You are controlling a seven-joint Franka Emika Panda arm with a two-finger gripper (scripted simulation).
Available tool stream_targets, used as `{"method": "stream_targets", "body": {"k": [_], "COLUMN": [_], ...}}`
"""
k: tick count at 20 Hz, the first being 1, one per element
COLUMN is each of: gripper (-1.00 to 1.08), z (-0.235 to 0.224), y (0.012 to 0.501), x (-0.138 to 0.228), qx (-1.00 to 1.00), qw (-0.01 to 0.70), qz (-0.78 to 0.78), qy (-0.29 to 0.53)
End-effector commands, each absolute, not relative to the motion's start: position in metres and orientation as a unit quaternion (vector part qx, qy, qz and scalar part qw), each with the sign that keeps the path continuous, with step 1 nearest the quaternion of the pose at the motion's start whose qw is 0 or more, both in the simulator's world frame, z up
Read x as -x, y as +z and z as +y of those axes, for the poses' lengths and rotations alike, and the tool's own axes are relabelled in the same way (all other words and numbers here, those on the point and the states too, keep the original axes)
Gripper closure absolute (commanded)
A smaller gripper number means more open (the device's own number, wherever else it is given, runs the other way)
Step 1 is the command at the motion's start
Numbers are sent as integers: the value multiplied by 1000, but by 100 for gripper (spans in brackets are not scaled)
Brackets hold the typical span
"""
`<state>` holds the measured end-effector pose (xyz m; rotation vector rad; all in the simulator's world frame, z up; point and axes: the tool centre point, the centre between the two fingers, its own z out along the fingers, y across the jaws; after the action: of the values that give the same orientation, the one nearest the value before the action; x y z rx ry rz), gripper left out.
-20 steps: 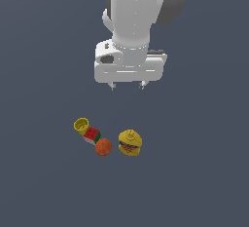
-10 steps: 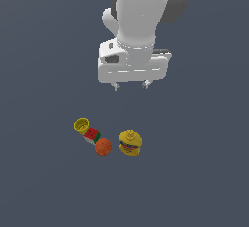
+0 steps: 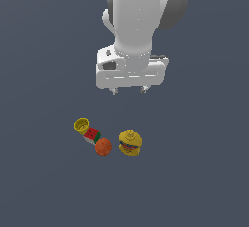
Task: Pick up a designated object from a clutter of objects.
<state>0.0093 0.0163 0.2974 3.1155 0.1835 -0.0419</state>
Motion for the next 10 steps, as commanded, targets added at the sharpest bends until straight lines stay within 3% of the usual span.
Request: {"method": "stream_targets", "body": {"k": [1,10], "gripper": [-92,-92], "z": [12,-19], "y": [289,234], "x": [-16,-56], "qx": [-998,-999], "qw": [9,3], "qz": [58,50], "qy": [-13,-9]}}
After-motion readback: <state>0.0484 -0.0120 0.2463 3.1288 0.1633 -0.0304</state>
